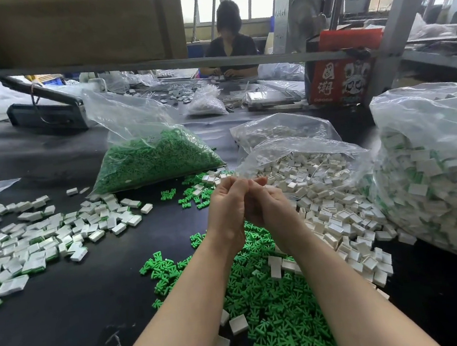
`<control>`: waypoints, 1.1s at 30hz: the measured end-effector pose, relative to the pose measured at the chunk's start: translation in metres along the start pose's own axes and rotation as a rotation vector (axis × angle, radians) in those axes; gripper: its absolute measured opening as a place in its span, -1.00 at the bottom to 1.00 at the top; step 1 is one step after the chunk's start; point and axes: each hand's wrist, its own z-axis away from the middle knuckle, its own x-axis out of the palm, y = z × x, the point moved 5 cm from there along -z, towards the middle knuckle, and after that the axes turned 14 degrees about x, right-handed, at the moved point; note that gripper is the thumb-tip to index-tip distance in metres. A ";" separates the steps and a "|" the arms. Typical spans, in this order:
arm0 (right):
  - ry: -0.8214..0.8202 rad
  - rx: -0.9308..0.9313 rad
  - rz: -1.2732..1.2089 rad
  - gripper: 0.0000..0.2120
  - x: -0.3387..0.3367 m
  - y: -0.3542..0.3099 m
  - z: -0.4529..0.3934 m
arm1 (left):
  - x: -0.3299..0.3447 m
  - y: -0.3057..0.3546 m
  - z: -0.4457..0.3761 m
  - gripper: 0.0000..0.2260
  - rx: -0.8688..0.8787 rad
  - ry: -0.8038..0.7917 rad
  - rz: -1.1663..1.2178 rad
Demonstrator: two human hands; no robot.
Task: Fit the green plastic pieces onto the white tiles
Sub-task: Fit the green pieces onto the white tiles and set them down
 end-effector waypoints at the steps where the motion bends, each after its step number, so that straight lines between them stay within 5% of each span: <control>1: 0.007 -0.003 0.008 -0.58 0.000 0.001 0.000 | 0.000 -0.001 0.000 -0.89 -0.002 -0.001 0.004; 12: -0.061 -0.013 -0.047 -0.51 0.005 -0.002 -0.001 | -0.004 -0.002 -0.003 -0.78 -0.042 -0.041 -0.034; 19: -0.208 0.088 -0.196 -0.60 0.006 -0.011 0.003 | -0.011 0.004 -0.012 -0.92 0.004 -0.160 -0.011; 23: -0.129 0.136 -0.068 -0.55 -0.002 -0.012 0.006 | -0.026 0.009 -0.020 -0.88 0.019 -0.201 -0.057; 33: 0.387 -0.017 0.859 -0.84 -0.038 -0.013 0.001 | -0.150 0.057 -0.036 -0.87 0.305 0.246 -1.290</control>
